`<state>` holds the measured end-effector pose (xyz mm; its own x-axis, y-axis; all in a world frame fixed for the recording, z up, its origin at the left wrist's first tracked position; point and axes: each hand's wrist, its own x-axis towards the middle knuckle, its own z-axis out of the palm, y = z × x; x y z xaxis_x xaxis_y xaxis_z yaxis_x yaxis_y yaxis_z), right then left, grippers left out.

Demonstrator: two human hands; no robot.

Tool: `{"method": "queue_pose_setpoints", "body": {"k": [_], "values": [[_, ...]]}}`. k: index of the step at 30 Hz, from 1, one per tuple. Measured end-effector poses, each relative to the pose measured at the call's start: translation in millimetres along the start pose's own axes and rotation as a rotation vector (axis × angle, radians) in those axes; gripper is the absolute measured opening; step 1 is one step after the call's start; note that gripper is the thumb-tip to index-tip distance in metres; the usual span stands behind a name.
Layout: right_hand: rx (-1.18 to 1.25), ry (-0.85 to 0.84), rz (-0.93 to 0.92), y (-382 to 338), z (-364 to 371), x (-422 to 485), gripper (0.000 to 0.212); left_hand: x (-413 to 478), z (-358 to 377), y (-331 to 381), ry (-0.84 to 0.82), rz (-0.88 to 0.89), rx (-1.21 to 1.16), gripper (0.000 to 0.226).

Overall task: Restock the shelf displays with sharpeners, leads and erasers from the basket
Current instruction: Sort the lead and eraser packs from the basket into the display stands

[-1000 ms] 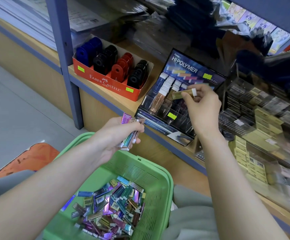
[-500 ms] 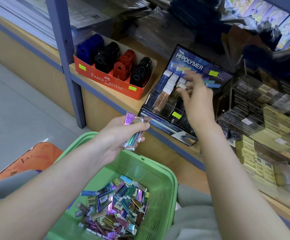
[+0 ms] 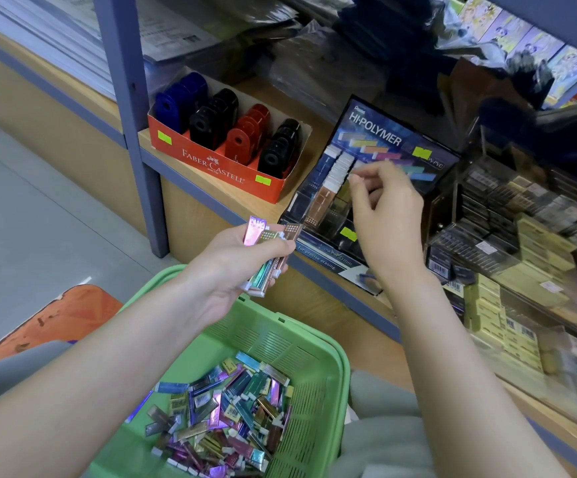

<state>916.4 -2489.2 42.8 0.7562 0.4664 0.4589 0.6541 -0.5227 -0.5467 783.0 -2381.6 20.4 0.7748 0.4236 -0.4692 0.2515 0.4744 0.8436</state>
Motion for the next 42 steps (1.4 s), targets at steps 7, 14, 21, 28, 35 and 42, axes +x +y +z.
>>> {"method": "queue_pose_setpoints", "body": {"k": [7,14,21,28,35,42], "values": [[0.224,-0.51,0.268,-25,-13,-26,0.03,-2,4,3,-0.052,0.075,0.072,0.018],[0.647,-0.488,0.533,-23,-12,-26,0.019,-5,4,1,-0.082,0.067,0.134,0.015],[0.552,-0.273,0.47,-16,-17,-12,0.022,-2,6,1,-0.054,0.04,0.103,0.013],[0.206,-0.103,0.309,15,-19,-2,0.009,0,5,-2,-0.01,-0.029,0.046,0.015],[0.083,0.008,0.189,26,-10,12,0.021,-1,6,-3,-0.012,-0.101,0.011,0.019],[-0.043,-0.058,0.064,24,-1,16,0.011,2,6,-3,-0.025,-0.117,0.033,0.025]]}}
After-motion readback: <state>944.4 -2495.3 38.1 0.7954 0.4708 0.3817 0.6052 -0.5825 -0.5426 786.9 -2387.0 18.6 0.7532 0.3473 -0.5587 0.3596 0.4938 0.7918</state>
